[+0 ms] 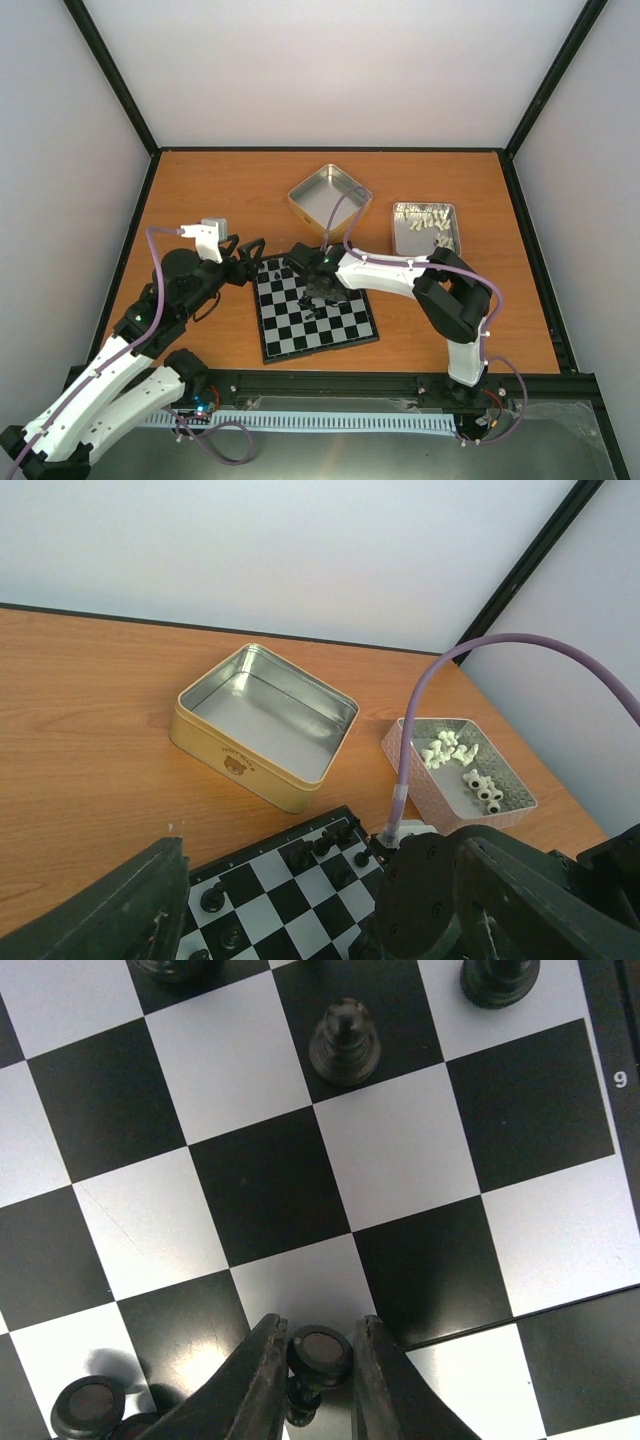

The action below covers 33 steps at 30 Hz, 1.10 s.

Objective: Set up the chess pieces on the board
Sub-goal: Pick up the chess piece from the chessboard, then place the chess piece on the chessboard.

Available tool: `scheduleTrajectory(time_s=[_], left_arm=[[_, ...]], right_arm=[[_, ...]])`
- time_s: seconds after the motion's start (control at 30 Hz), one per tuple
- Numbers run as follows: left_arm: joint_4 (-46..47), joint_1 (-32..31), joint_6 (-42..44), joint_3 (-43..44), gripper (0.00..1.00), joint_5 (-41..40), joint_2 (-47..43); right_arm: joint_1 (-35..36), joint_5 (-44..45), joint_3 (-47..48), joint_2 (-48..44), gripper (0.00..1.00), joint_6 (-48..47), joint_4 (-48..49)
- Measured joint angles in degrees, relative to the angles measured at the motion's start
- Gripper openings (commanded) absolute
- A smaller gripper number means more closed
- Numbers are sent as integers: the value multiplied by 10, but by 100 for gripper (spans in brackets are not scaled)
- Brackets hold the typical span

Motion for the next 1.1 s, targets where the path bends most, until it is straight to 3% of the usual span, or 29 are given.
scheduleTrajectory(time_s=[0.33, 0.57, 0.9, 1.1], left_arm=[[0, 0, -2, 0, 74, -1, 3], [3, 0, -14, -5, 77, 9, 12], [110, -1, -24, -90, 80, 172, 85], [189, -37, -44, -136, 76, 203, 155]], right_arm=[[0, 7, -17, -11, 15, 5, 35], [-11, 15, -128, -161, 16, 45, 129], [-19, -27, -247, -296, 17, 162, 283], [-28, -54, -293, -320, 17, 224, 346]])
